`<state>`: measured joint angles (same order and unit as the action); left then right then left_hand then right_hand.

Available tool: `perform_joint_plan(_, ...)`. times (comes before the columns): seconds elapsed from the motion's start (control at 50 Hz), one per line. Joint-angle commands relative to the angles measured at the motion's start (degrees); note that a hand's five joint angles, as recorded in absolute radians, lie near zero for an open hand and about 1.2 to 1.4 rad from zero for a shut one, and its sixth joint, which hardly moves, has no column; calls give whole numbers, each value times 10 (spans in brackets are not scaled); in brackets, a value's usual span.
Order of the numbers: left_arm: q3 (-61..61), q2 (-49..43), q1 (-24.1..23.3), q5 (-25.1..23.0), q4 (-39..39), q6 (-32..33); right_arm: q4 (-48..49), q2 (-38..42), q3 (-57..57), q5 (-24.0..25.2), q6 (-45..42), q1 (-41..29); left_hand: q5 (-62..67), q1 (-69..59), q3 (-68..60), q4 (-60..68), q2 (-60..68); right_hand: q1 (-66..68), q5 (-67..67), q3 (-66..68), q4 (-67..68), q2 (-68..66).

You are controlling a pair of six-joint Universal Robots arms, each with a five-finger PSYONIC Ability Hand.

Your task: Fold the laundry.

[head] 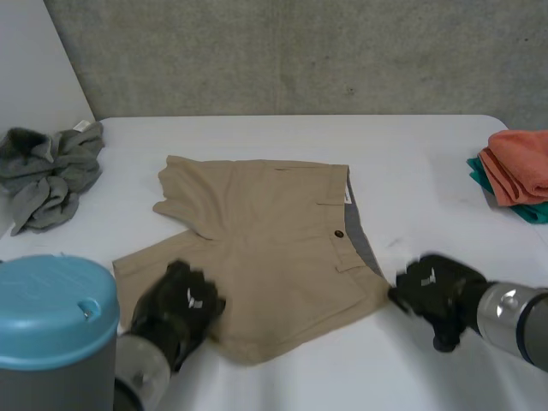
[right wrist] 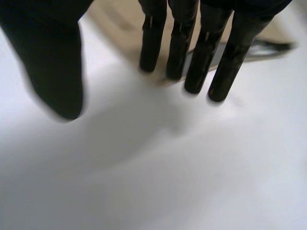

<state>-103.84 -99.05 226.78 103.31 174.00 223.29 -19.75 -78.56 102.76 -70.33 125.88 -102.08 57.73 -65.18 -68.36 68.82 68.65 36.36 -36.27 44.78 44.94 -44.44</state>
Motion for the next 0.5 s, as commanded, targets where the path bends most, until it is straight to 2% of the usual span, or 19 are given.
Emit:
perform_joint_plan(0.02,51,-13,32,0,84,-4,194,5,18,12,233,-5,123,-148,-116,112,114,-130,229,-214,-216,211)
perform_joint_plan(0.08,73,-21,43,-1,86,-6,225,5,34,15,306,-15,123,-148,-116,112,114,-264,363,-348,-349,344)
perform_joint_plan(0.2,102,-26,67,-1,87,-8,267,34,37,19,346,-64,123,-148,-116,112,114,-264,363,-348,-349,344)
perform_joint_plan(0.34,124,-27,84,-2,86,-39,330,129,1,-1,345,-112,123,-148,-116,112,114,-255,354,-339,-340,335)
perform_joint_plan(0.38,127,-28,91,-3,86,-54,334,152,-11,-13,344,-117,123,-148,-116,112,114,-182,282,-267,-268,263)
perform_joint_plan(0.4,127,-27,94,-3,86,-58,332,170,-27,-28,342,-120,123,-148,-116,112,114,-50,150,-135,-136,131)
perform_joint_plan(0.46,124,-27,99,-3,85,-71,328,185,-47,-47,340,-120,123,-148,-116,112,114,164,-65,80,78,-83)
perform_joint_plan(0.48,123,-27,99,-4,85,-73,324,184,-48,-56,338,-115,123,-148,-116,112,114,358,-259,274,272,-277)
perform_joint_plan(0.5,118,-26,99,-5,84,-74,323,181,-46,-59,336,-113,123,-148,-116,112,114,436,-337,351,350,-355)
